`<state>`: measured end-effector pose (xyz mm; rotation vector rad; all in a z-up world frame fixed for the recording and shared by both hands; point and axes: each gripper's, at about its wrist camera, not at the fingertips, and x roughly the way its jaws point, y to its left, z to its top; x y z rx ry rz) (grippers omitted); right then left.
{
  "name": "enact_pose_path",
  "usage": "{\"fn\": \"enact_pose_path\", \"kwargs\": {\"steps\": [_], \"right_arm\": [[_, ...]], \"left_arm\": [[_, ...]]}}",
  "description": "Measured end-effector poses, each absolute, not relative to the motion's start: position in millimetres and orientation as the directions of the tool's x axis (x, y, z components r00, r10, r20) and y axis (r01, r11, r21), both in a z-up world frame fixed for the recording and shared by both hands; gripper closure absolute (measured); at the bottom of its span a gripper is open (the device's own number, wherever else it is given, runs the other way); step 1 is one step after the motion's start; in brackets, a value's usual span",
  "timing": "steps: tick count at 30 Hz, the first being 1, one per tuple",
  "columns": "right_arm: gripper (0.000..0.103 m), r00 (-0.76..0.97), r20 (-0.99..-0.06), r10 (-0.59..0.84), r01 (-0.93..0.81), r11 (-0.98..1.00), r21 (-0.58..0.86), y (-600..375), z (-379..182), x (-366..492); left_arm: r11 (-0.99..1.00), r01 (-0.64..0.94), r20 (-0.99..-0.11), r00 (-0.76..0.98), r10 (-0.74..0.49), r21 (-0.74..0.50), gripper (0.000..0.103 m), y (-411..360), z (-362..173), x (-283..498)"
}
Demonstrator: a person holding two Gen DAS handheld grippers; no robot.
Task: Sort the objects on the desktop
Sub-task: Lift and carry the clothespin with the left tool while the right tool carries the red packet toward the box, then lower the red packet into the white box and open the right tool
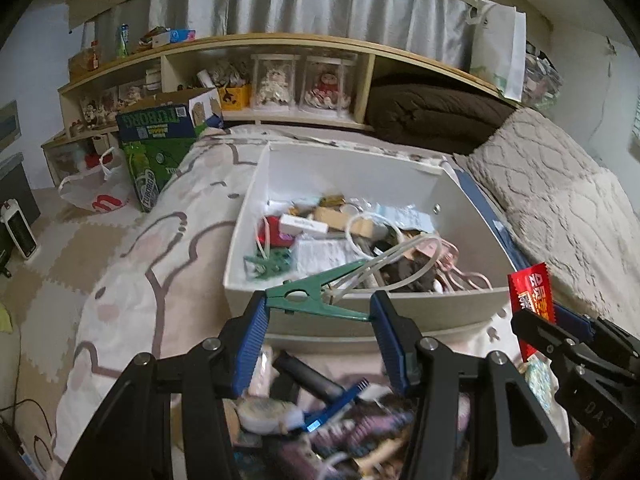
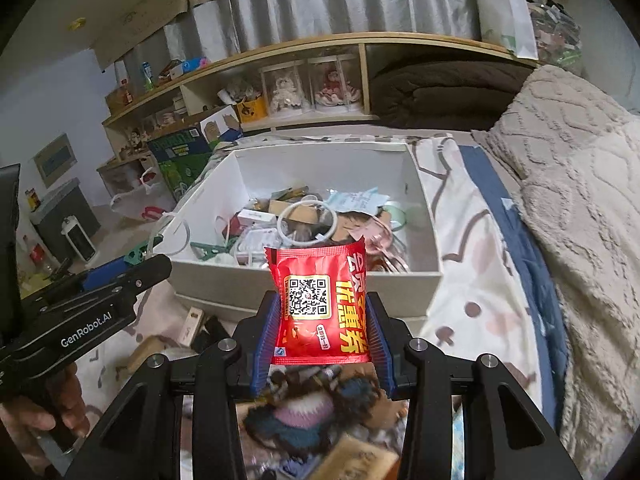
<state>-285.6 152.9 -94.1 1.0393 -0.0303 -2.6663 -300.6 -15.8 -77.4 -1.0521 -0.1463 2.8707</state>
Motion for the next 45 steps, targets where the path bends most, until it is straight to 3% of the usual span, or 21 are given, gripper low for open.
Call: {"fn": "enact_pose_path", "kwargs": {"steps": [10,25,36,37,39,41,45], "right_arm": [[0.060,-0.670,-0.689,-0.275,0.267,-0.956,0.122,117,-92,-342],[0.060,-0.505,-0.789,-0.351,0.194,-0.936,0.292,73,-122,-427],[0.060,-0.416,-0.849,-0.327,0.239,-0.940,0.245,35,-148,-443],[0.058,-0.414,-0.849,-0.329,0.239,-0.939,0.247,35,-148,-444],[0.046,-0.413,-0.848,-0.333,0.232,-0.939,0.255,36,-148,-447],[0.025,-0.423,-0.841,-0.338,0.226,-0.938,0.263,40,-146,-447],[0.024,-0.443,-0.821,-0.360,0.221,-0.931,0.290,48,-141,-447]], "left_arm": [[-0.992,-0.056,-0.593,-0.797,0.114,-0.115,0.051,-31,-78,-322],[-0.977,-0.033,-0.599,-0.785,0.157,-0.212,0.051,-53,-89,-331],[-0.970,-0.027,-0.572,-0.804,0.164,-0.240,0.051,-62,-77,-327],[-0.970,-0.028,-0.573,-0.803,0.165,-0.240,0.051,-62,-77,-327],[-0.970,-0.030,-0.574,-0.802,0.167,-0.240,0.051,-62,-77,-326],[-0.970,-0.031,-0.574,-0.801,0.169,-0.241,0.051,-62,-76,-326],[-0.970,-0.034,-0.573,-0.802,0.169,-0.239,0.051,-61,-76,-326]]}}
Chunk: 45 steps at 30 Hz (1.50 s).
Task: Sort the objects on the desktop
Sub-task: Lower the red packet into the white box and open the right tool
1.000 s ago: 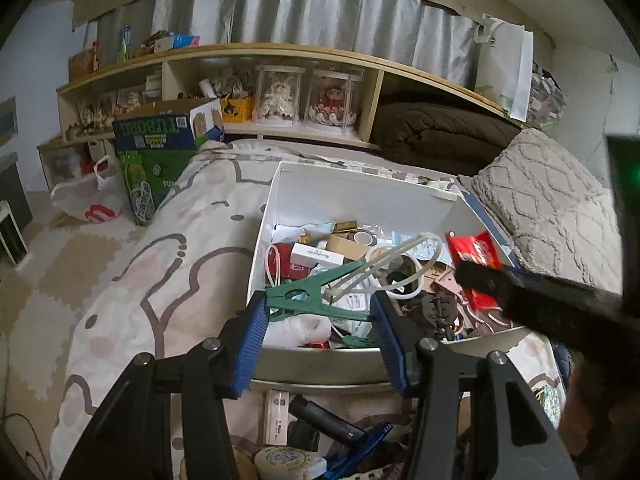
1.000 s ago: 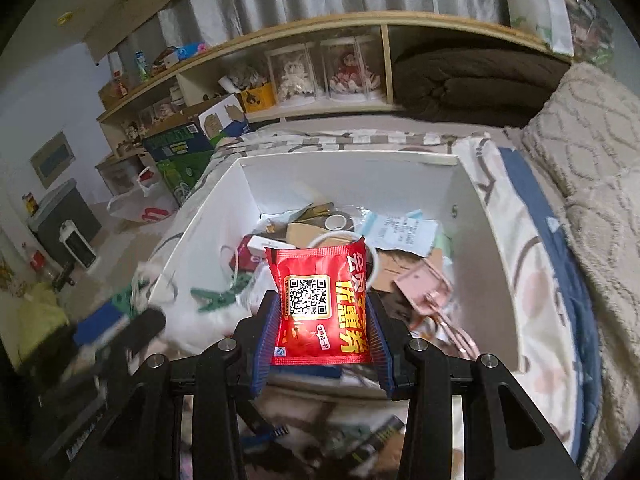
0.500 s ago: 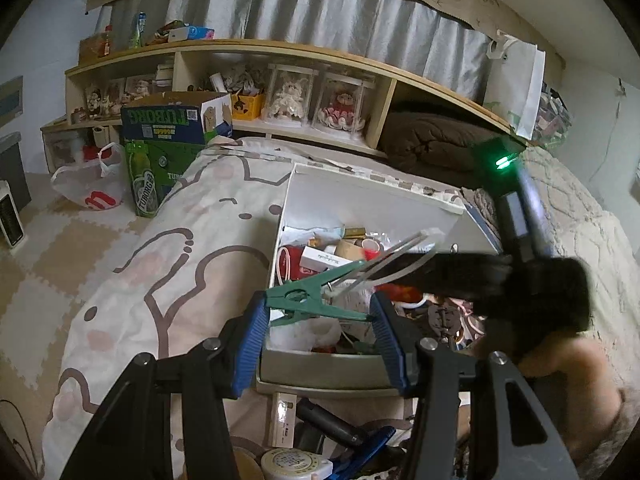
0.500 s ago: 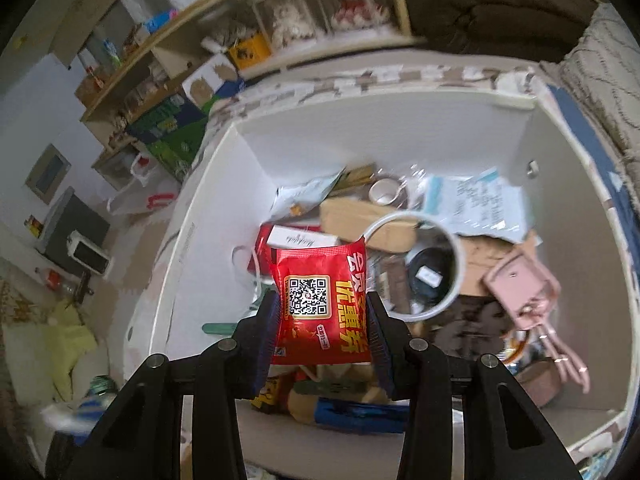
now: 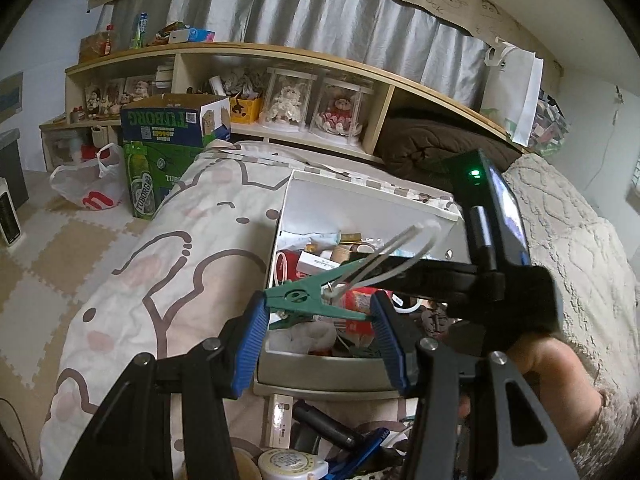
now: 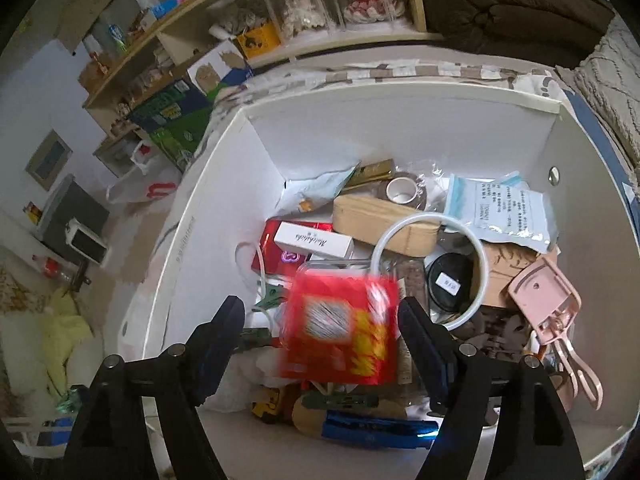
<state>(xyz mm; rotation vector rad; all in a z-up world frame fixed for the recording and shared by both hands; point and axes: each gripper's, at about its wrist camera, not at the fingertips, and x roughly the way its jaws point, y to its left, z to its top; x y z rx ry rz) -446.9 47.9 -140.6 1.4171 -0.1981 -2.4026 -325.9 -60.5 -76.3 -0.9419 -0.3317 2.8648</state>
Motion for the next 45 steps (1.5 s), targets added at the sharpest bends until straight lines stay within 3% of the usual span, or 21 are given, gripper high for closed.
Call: {"fn": "enact_pose_path", "kwargs": {"steps": [10,20,26,39,45], "right_arm": [[0.024,-0.477,-0.788,-0.390,0.168,-0.920,0.354,94,-132,-432],[0.024,-0.534,-0.789,-0.304,0.213,-0.951,0.222,135,-127,-401],[0.024,-0.556,-0.780,-0.288,0.272,-0.949,0.157,143,-128,-386],[0.024,-0.591,-0.736,-0.330,0.245,-0.943,0.227,152,-137,-379],[0.024,-0.611,-0.736,-0.293,0.252,-0.953,0.170,144,-141,-378]], "left_arm": [[-0.974,-0.062,-0.582,-0.793,0.179,-0.216,0.051,-46,-75,-327],[-0.977,-0.076,-0.587,-0.790,0.180,-0.198,0.051,-31,-60,-347],[-0.972,-0.100,-0.649,-0.730,0.216,-0.211,0.051,-11,-60,-379],[-0.989,-0.038,-0.762,-0.634,0.132,-0.139,0.051,-1,-81,-443],[-0.997,0.002,-0.812,-0.581,0.060,-0.076,0.051,4,-103,-463]]}}
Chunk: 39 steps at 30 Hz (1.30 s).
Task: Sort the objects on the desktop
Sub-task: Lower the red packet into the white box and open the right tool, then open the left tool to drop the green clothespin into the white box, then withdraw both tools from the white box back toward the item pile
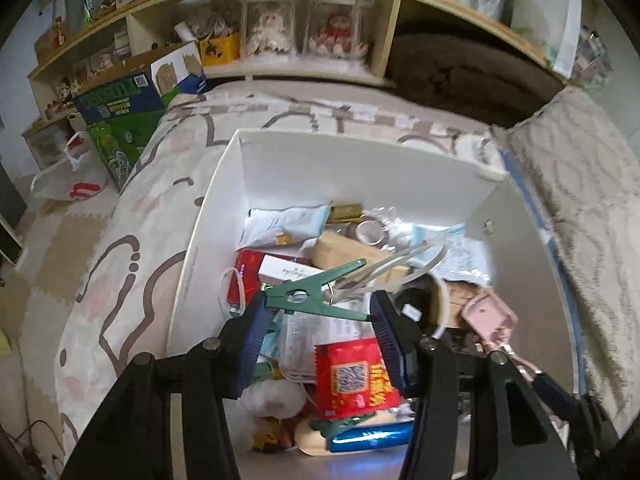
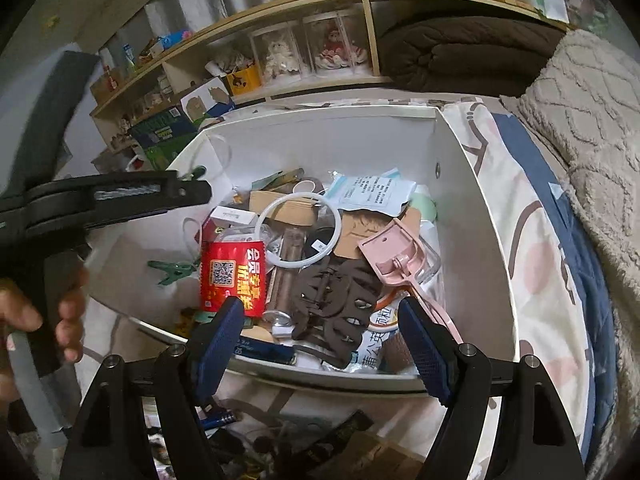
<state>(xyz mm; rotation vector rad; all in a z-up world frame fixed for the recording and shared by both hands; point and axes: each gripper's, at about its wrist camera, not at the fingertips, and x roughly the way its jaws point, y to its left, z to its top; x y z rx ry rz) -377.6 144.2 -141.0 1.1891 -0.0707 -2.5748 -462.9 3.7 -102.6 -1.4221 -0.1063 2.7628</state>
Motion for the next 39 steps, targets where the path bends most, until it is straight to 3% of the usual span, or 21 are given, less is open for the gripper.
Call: {"fn": "enact_pose_path", "kwargs": {"steps": [9,16,17,18,19,39], "right_arm": [[0.023,-0.645,-0.722,-0.250,0.246,-0.963,0.113,139,-145,-373],[0.022,-0.647,-0.721,-0.249,0.248,-0.963,0.110,138,-146,-373],[0.022,-0.648,-0.720,-0.249,0.248,-0.962,0.110,138,-146,-373],[0.022,-0.647,-0.720,-0.249,0.248,-0.963,0.110,138,-146,-372],[0.022,-0.646,-0.721,-0.249,0.248,-0.962,0.110,138,-146,-373],[0.022,-0.596,-0.763,-0.250,0.235,-0.963,0.132,137,-142,-381]], "left_arm": [[-0.998,0.059,-0.864,-0.501,-0.057,0.032,0.051,0,-118,-480],[-0.998,0.064,-0.870,-0.489,-0.055,0.027,0.050,-3,-116,-484],[-0.998,0.064,-0.866,-0.496,-0.054,0.026,0.042,-3,-115,-484],[-0.997,0.068,-0.865,-0.499,-0.055,0.025,0.027,-3,-115,-483],[-0.997,0.074,-0.861,-0.505,-0.059,0.024,0.022,-4,-114,-482],[-0.999,0.053,-0.841,-0.541,-0.021,-0.009,0.021,-8,-93,-455]]}}
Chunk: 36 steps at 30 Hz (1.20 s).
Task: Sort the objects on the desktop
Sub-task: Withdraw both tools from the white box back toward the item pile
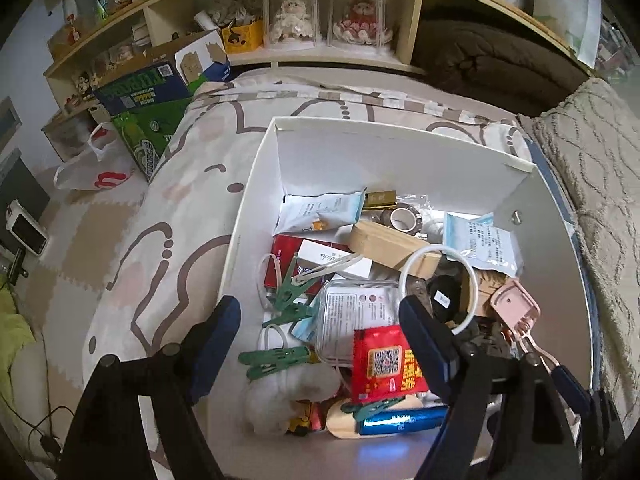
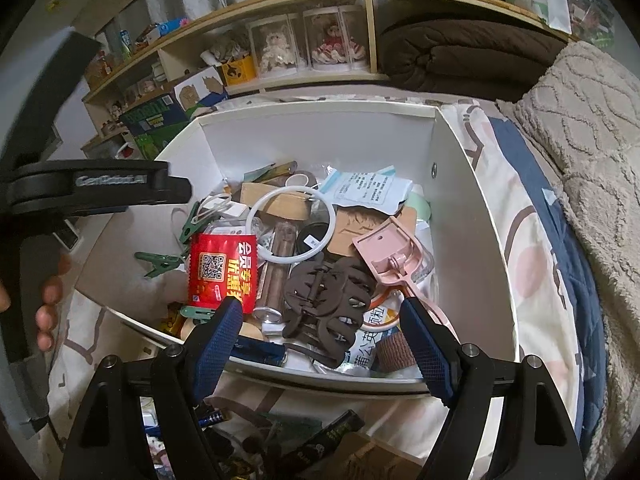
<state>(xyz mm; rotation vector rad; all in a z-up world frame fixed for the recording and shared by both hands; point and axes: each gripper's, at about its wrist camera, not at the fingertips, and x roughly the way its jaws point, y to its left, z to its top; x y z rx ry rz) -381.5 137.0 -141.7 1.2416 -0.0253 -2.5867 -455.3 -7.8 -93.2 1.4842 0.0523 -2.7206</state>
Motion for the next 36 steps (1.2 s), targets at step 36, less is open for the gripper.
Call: {"fn": "enact_pose_path", "kwargs": {"steps": [36], "right_arm": [[0.000,-0.761,-0.633,-0.143,0.156,-0.987,0.035,188,-21,-274]], "left_arm": [[-0.999,0.041,-0.737,-0.676,-0.010,-0.025,0.000,-26,-14,-276]]}}
